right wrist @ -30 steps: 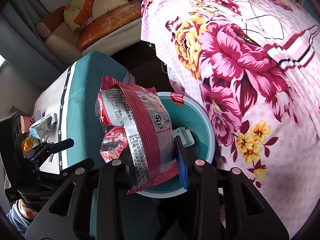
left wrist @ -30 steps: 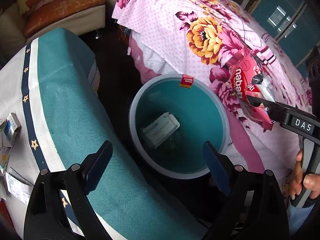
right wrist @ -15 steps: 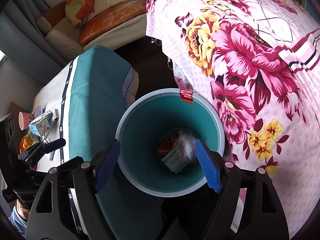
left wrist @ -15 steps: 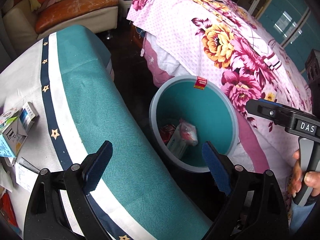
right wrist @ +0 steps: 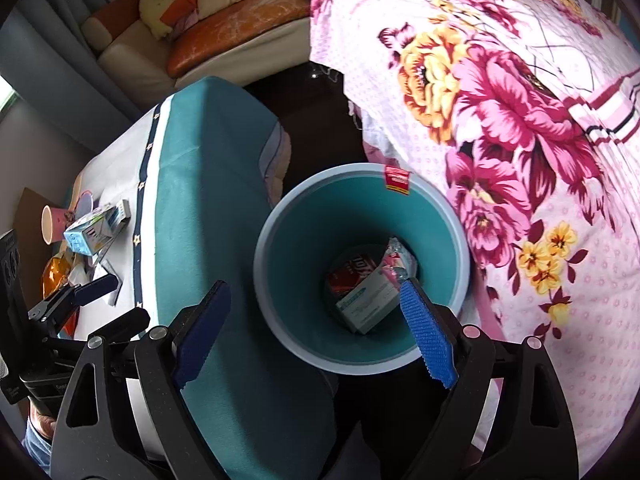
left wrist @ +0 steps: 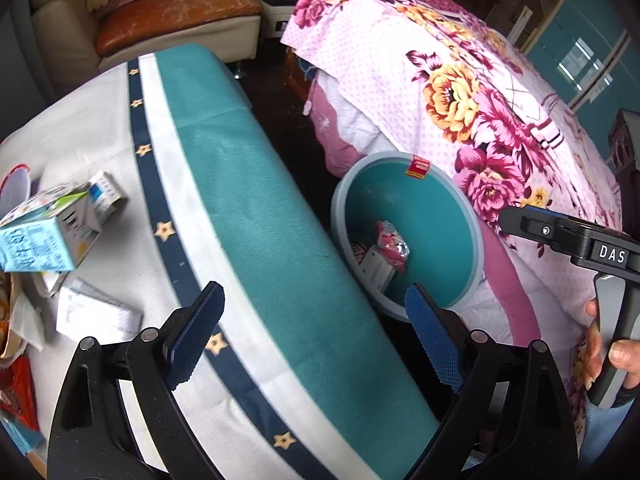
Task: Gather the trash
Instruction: 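Move both tools back over the table toward the remaining trash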
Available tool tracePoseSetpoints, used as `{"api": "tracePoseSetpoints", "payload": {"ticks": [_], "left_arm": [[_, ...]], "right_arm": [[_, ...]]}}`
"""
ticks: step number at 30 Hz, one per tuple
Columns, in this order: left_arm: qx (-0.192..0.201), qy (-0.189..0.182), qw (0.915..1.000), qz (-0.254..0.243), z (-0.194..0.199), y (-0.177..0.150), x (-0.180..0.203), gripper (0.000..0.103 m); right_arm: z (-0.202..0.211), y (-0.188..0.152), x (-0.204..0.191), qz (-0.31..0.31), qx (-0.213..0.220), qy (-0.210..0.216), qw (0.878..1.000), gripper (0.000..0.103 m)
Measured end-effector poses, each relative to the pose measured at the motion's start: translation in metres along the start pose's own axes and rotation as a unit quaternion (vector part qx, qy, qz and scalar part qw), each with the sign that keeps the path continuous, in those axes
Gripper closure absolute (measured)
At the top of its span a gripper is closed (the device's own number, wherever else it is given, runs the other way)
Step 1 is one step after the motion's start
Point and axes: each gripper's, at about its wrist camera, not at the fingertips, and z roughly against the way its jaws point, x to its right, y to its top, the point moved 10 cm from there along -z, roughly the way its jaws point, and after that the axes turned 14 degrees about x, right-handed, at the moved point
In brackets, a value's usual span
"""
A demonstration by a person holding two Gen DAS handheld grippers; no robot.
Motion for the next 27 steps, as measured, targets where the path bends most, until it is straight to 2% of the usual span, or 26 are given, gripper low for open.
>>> {"api": "tracePoseSetpoints", "payload": {"ticks": [11,17,23,27], "left_arm": [[0.028,0.041,0.9981,0.037,0.058,-0.016,-0.073,0.011],[0.048,0.078,0.9951,0.037,0.098,-0.023,-0.124,0.011],[0.073,0.123,0.9890,0.039,0.143,-0.030,-0.191,0.011],[0.072,0.150,0.9851,0.044,0.159,-0.041,-0.236,0.011]], "right_arm": [[0.002,-0.013,-0.082,0.063,-0.012,0.028,0.998,0.021],[0.001,-0.021,-0.138,0.113,-0.019,0.042,0.993,0.021],[-0.004,-0.026,-0.198,0.186,-0.033,0.055,0.980,0.021],[-0.015,-0.030,-0.241,0.256,-0.038,0.059,0.964,0.021]]}}
